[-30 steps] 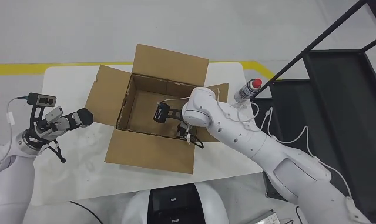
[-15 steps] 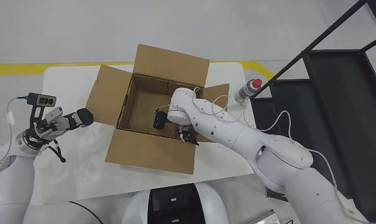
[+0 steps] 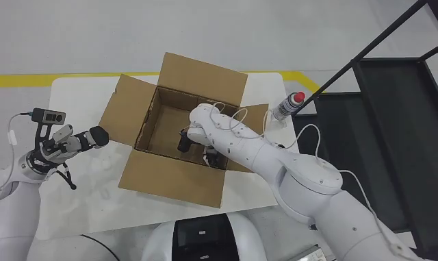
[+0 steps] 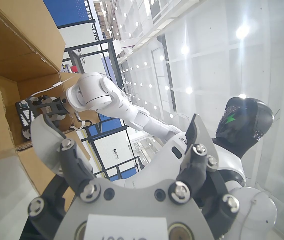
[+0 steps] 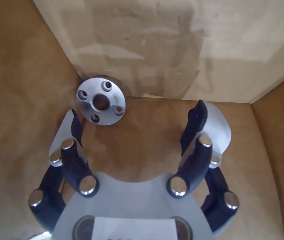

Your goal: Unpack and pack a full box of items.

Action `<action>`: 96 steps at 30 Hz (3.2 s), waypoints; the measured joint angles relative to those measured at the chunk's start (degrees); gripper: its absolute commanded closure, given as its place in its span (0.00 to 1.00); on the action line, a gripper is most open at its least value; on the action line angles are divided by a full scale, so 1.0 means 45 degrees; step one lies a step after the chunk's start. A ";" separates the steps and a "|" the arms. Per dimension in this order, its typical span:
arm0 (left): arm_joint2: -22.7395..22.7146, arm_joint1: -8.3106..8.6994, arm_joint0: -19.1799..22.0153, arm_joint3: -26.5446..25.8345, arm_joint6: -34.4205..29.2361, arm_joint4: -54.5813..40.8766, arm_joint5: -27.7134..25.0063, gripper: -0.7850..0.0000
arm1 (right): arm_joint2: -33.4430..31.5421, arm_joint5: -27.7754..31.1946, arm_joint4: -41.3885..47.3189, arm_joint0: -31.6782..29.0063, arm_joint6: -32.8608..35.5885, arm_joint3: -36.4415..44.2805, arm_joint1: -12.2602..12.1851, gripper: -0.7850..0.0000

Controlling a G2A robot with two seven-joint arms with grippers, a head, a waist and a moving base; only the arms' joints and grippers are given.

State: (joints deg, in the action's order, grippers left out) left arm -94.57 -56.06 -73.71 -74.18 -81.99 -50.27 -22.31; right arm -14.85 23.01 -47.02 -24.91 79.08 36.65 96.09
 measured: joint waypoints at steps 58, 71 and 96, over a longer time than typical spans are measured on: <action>0.0000 0.0000 0.0000 0.0000 0.0000 0.0000 0.0000 0.00 | 0.0522 -0.3519 -0.4821 0.0218 -0.2238 -0.2162 0.1904 0.00; 0.0000 0.0000 0.0000 0.0000 0.0000 0.0000 0.0000 0.00 | -0.1230 -0.2319 -0.3364 0.0012 -0.3301 -0.0685 0.1134 0.00; 0.0000 0.0000 0.0000 0.0000 0.0000 0.0000 0.0000 0.00 | -0.3555 -0.1169 -0.2734 -0.1676 -0.0871 0.1301 -0.0766 0.31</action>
State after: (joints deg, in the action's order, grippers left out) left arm -94.57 -56.06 -73.71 -74.18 -81.99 -50.27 -22.31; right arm -30.85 17.75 -59.32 -32.45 75.16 42.50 92.64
